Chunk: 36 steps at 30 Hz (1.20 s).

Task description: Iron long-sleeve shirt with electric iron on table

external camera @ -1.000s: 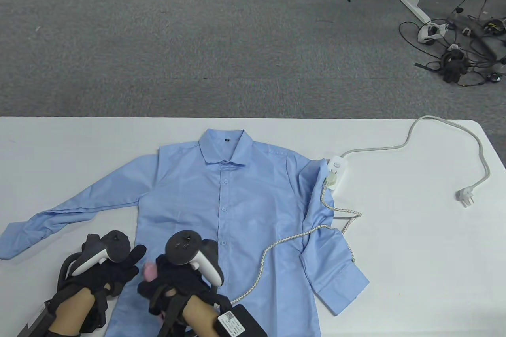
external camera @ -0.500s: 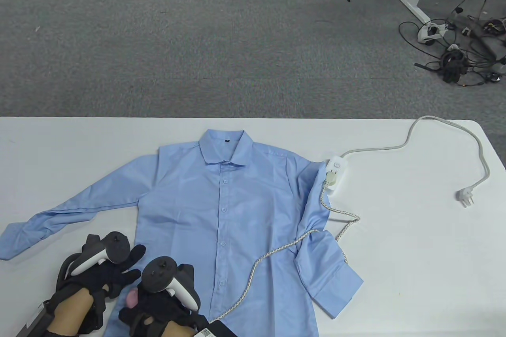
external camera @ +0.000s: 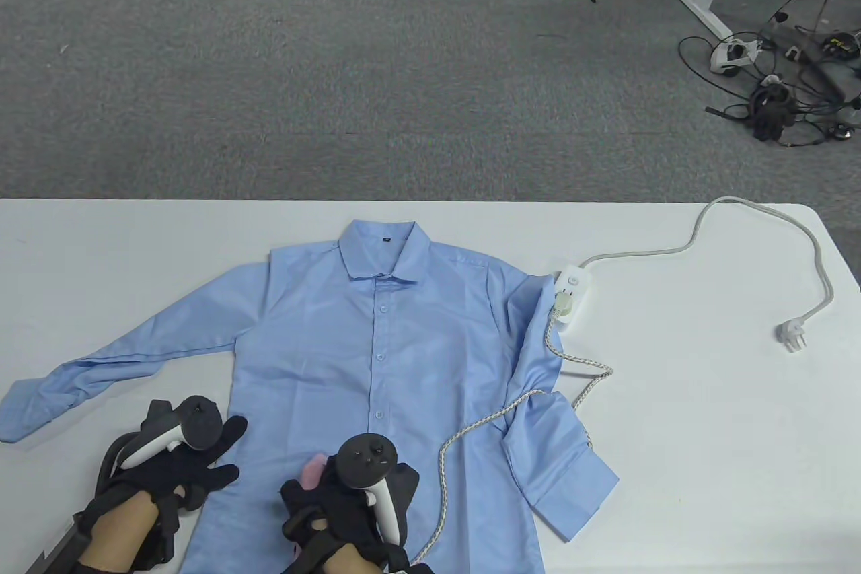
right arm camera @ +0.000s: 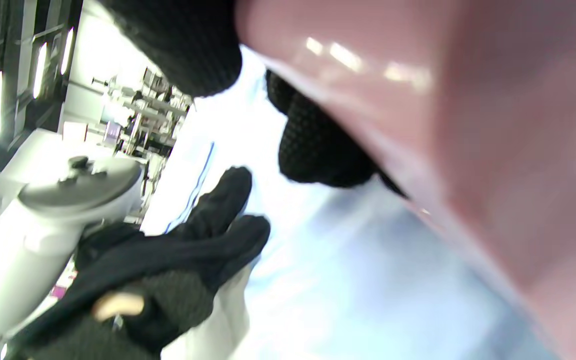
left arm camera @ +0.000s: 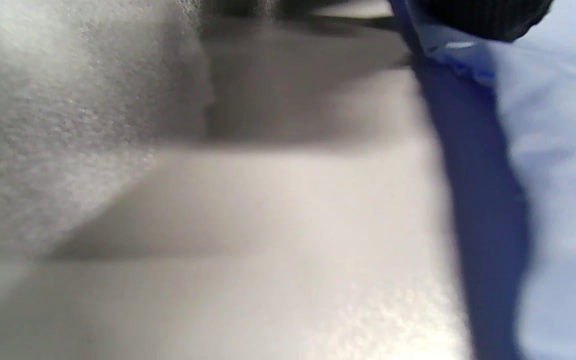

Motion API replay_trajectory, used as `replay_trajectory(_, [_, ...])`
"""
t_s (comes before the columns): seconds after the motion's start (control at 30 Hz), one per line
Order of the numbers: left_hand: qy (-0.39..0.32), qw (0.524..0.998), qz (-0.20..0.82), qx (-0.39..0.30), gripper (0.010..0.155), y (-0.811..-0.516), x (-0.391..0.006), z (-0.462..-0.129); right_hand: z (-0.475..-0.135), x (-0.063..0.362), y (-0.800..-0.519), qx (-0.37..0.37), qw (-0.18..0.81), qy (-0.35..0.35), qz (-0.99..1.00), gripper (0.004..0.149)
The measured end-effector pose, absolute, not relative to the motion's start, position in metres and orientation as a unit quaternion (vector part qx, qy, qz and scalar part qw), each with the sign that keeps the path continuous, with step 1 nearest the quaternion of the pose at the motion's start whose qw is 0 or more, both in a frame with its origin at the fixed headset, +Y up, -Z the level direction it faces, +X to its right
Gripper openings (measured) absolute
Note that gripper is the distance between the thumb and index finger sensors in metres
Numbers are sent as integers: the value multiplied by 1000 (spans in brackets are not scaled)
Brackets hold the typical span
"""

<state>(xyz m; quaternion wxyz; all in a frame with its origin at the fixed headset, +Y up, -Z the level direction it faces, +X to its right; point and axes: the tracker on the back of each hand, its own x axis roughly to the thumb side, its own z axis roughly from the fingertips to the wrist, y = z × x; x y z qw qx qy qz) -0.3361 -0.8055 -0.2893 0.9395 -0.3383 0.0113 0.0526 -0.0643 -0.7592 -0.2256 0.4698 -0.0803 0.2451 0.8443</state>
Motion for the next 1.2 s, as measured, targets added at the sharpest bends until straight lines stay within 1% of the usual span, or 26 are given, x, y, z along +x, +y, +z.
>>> replay_trajectory(0.13, [12, 940, 52, -338, 74, -805, -336, -289, -223, -45, -758, -110, 478, 233, 840, 82])
replay_trajectory(0.23, [12, 940, 52, -338, 74, -805, -336, -289, -221, -38, -758, -117, 493, 226, 832, 82])
replay_trajectory(0.4, [10, 940, 49, -336, 74, -805, -335, -289, -219, -45, -761, -109, 480, 218, 843, 83])
replay_trajectory(0.63, [10, 941, 37, -337, 73, -806, -334, -288, -219, -49, -759, -113, 467, 200, 854, 81])
replay_trajectory(0.7, [9, 943, 35, -331, 73, -805, -335, -288, -222, -46, -758, -114, 487, 216, 838, 80])
replay_trajectory(0.77, [9, 942, 38, -334, 73, -807, -335, -288, -224, -39, -753, -109, 537, 219, 808, 80])
replay_trajectory(0.87, [8, 942, 41, -334, 73, -807, -336, -288, -230, -26, -729, -86, 586, 196, 782, 80])
replay_trajectory(0.93, [8, 942, 39, -334, 73, -807, -335, -288, -235, -9, -699, -45, 625, 162, 762, 80])
replay_trajectory(0.97, [8, 942, 37, -333, 73, -807, -335, -287, -238, 3, -680, -32, 638, 132, 758, 80])
replay_trajectory(1.03, [11, 944, 28, -328, 73, -806, -333, -287, -241, 22, -654, -17, 647, 90, 757, 79])
replay_trajectory(1.1, [10, 945, 23, -325, 73, -806, -331, -287, -244, 55, -620, -26, 645, 21, 764, 78])
replay_trajectory(1.13, [10, 946, 22, -325, 73, -806, -331, -286, -244, 65, -611, -30, 642, -2, 766, 77])
replay_trajectory(1.2, [11, 946, 20, -323, 73, -806, -331, -287, -248, 105, -582, -23, 613, -93, 785, 74])
